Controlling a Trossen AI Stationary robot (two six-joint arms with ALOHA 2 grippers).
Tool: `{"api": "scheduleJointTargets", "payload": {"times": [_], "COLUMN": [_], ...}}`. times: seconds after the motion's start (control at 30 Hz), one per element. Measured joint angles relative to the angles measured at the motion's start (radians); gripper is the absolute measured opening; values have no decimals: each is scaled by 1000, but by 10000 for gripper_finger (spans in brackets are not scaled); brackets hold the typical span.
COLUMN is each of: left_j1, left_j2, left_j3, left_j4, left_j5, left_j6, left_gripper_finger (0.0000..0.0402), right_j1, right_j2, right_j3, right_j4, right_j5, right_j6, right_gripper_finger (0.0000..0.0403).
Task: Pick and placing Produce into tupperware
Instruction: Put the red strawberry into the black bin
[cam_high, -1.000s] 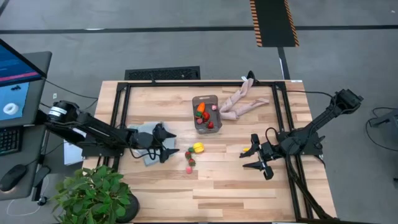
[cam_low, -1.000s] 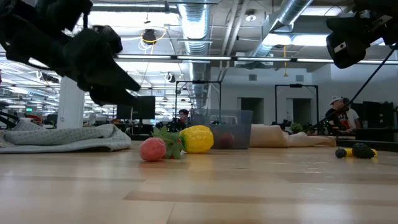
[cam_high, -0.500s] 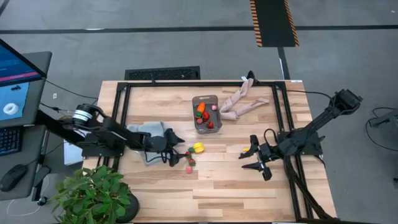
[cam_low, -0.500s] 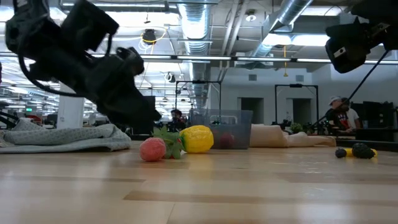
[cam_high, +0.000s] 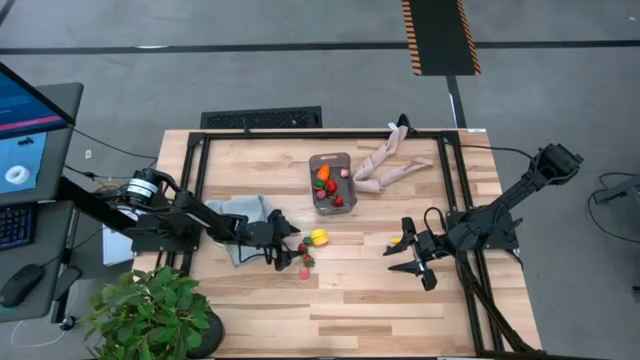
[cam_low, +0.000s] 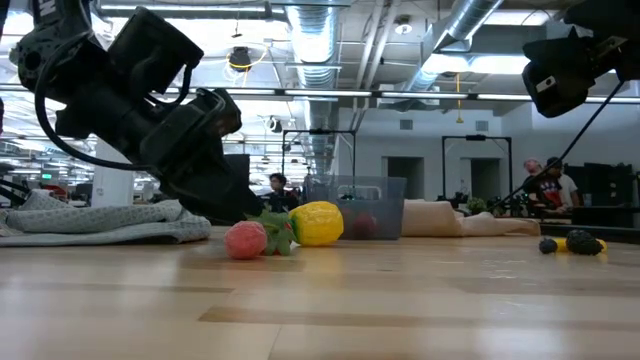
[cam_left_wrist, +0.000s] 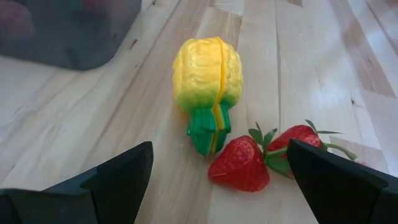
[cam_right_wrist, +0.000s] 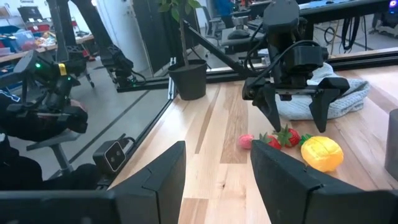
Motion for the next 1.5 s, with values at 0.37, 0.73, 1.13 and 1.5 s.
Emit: {"api": "scheduleJointTargets", "payload": {"times": [0.37, 0.73, 1.13, 1.5], "left_j1": [0, 0, 1, 3], "left_j2": [0, -1, -1, -1], "left_j3": [0, 1, 1, 1], "left_j4": [0, 15, 60, 115], "left_j5": [17, -14, -37, -46], "left_j6": [-4, 40, 63, 91], "left_gripper_finger": [228, 28, 2, 0], "right_j1": [0, 0, 0, 0], "right_j2": [0, 0, 0, 0], "right_j3": [0, 0, 0, 0], "right_j4": [-2, -7, -7, -7], "right_j5": [0, 0, 0, 0], "right_j6": [0, 0, 4, 5], "right_gripper_finger": [203, 206, 205, 203]}}
